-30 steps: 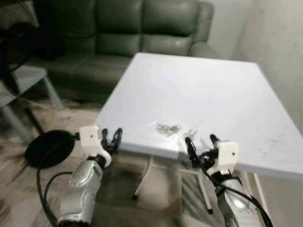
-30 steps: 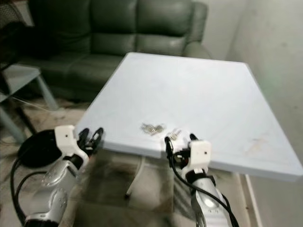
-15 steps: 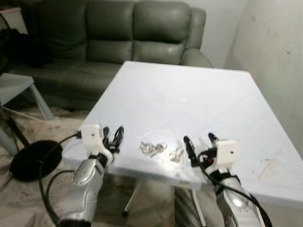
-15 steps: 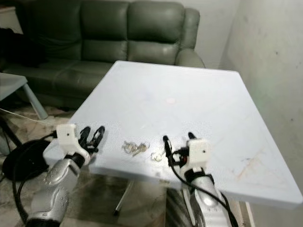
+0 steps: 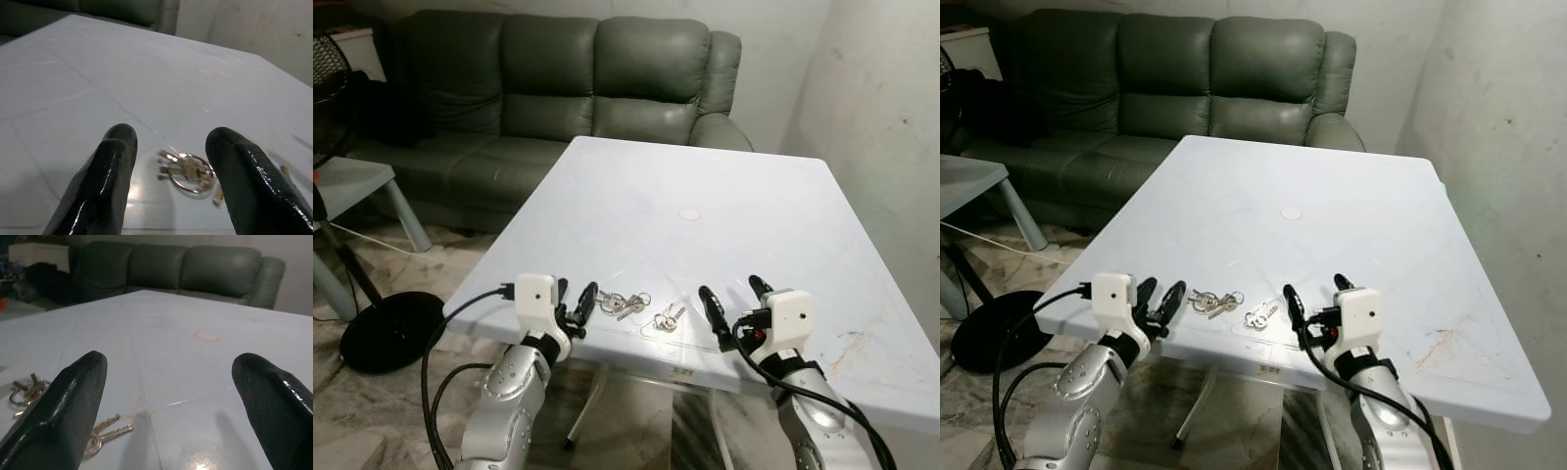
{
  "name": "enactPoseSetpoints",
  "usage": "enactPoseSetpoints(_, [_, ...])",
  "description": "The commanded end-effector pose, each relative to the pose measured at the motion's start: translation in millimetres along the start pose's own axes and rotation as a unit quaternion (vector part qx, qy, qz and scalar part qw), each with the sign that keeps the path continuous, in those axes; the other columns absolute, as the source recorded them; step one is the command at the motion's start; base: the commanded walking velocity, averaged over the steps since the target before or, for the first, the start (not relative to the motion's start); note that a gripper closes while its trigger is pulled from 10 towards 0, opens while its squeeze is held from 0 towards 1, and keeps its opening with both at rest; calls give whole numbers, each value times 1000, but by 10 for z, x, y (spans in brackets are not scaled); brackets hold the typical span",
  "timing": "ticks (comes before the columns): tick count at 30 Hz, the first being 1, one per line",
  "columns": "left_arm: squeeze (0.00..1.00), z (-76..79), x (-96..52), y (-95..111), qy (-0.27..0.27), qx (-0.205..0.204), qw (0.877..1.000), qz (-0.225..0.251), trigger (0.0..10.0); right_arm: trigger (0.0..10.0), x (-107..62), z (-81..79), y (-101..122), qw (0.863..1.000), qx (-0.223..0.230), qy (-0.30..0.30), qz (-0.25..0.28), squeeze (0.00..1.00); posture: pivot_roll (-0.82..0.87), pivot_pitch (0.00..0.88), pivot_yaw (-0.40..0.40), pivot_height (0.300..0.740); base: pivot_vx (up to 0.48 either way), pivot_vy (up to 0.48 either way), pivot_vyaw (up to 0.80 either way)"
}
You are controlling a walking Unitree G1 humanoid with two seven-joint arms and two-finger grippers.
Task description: Hang keys on a hook
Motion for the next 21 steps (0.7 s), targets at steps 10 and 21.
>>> enactPoseSetpoints(10, [0,151,-59,37,-36,17,999,7,10000,10000,157,-58,47,996,-46,80,-19,1000,19,0,-36,740,0,0,0])
enactPoseSetpoints(21, [0,290,-161,-23,-56,13,998,-4,10000,10000,357,-140,147,981,-65,176,-37,0,38,0,-51,740,0,0,0])
Point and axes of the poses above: a point about 5 cm out from each wrist's last joint towards the gripper, its own x axis pointing out of the wrist towards the gripper, its own y axis along the axis of the wrist's last joint, z = x × y, the point moved 3 cm from there along x, pointing out of the wrist towards the gripper, and after that the axes turned 8 degrees about x, right-handed, at the moved point
